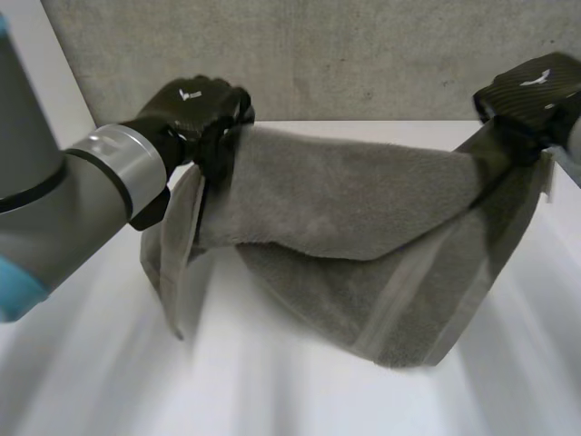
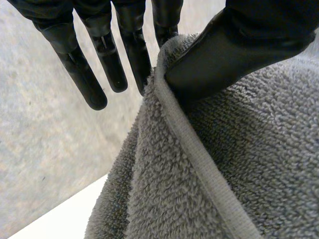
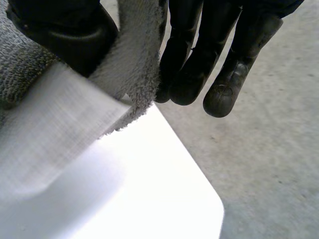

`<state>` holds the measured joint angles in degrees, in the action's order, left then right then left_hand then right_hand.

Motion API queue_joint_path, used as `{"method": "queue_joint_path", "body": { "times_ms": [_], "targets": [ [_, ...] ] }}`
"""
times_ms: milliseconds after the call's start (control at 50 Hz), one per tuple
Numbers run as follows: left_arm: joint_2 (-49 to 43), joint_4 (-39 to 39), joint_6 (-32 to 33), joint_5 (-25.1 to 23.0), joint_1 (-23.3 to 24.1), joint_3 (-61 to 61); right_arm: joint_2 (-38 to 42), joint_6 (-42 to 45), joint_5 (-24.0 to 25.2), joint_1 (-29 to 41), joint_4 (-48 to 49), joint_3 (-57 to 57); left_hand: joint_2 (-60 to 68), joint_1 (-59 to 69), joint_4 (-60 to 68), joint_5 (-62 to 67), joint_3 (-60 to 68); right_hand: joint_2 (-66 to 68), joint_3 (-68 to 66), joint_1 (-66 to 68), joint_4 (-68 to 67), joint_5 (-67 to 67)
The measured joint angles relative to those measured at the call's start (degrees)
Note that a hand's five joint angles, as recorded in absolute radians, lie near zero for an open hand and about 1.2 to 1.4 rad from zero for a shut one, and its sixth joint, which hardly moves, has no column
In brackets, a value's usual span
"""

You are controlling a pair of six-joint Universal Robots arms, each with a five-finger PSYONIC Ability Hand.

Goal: Fold the towel.

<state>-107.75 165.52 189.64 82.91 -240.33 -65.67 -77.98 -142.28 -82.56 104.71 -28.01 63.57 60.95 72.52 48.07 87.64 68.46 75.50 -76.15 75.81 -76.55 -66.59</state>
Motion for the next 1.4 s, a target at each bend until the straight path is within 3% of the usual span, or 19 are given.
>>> {"method": "queue_joint_path", "body": {
  "times_ms": [160,260,360,440,580,740,820,920,960,1100,1200,1400],
  "targets": [
    [-12.12,0.02,11.5,3.0,-2.0,11.26,12.0,0.46,-0.53,3.75,9.8,-9.31,0.0,0.0,0.0,0.0,0.0,-0.01,0.0,0.0,0.0,0.0],
    [-15.78,1.43,14.13,4.11,-2.17,22.87,15.97,-1.24,-2.42,6.2,19.94,-17.42,0.0,0.0,0.0,0.0,0.0,-0.01,0.0,0.0,0.0,0.0],
    [-15.47,6.12,13.85,4.5,-2.09,31.28,13.65,-7.96,-5.64,8.49,32.12,-20.19,0.0,0.0,0.0,0.0,0.0,-0.01,0.0,0.0,0.0,0.0],
    [-13.38,10.6,13.18,4.65,-2.13,32.3,9.06,-13.24,-6.58,9.13,36.58,-17.79,0.0,0.0,0.0,0.0,0.0,-0.01,0.0,0.0,0.0,0.0],
    [-9.71,14.56,13.04,4.15,-3.57,22.3,3.92,-16.12,-3.91,9.54,33.25,-8.2,0.0,0.0,0.0,-0.27,0.0,-0.01,0.0,0.0,0.0,0.0],
    [-9.0,14.38,13.87,2.36,-5.29,4.19,2.39,-10.64,-1.44,9.92,28.95,5.99,0.0,0.0,0.0,-11.03,0.0,-0.01,0.0,0.01,0.0,0.0],
    [-9.04,14.23,15.37,-0.48,-6.25,-4.93,2.31,-6.82,-0.58,9.93,28.32,13.87,0.0,-0.38,0.0,-14.34,0.0,-0.01,0.0,0.03,0.0,0.0],
    [-8.98,14.06,20.42,-5.7,-7.97,-14.65,2.34,-3.65,-0.02,9.81,28.31,22.2,-0.81,-11.91,0.0,-26.89,-0.43,-0.01,-0.01,0.05,0.0,0.0],
    [-8.9,14.1,22.81,-7.16,-8.42,-16.84,2.37,-3.16,0.03,9.71,28.37,24.25,-4.59,-16.07,0.0,-30.99,-6.73,-0.01,-0.01,0.05,0.0,0.0],
    [-8.67,14.49,26.33,-8.38,-8.74,-18.56,2.43,-3.27,-0.25,9.32,28.62,26.46,-13.49,-24.72,-0.49,-39.83,-19.87,-0.01,-0.01,0.05,0.0,0.0],
    [-8.3,15.03,25.77,-7.74,-8.51,-18.72,2.47,-3.9,-0.82,8.87,29.13,26.68,-22.35,-33.61,-9.36,-49.57,-29.71,-0.01,-0.01,0.05,0.0,0.0],
    [-5.63,15.38,22.65,-7.46,-8.65,-23.31,2.9,-10.22,-4.26,5.44,31.07,25.95,-23.48,-34.55,-10.13,-50.69,-30.61,-0.01,-0.01,0.05,0.0,0.0]
  ]
}}
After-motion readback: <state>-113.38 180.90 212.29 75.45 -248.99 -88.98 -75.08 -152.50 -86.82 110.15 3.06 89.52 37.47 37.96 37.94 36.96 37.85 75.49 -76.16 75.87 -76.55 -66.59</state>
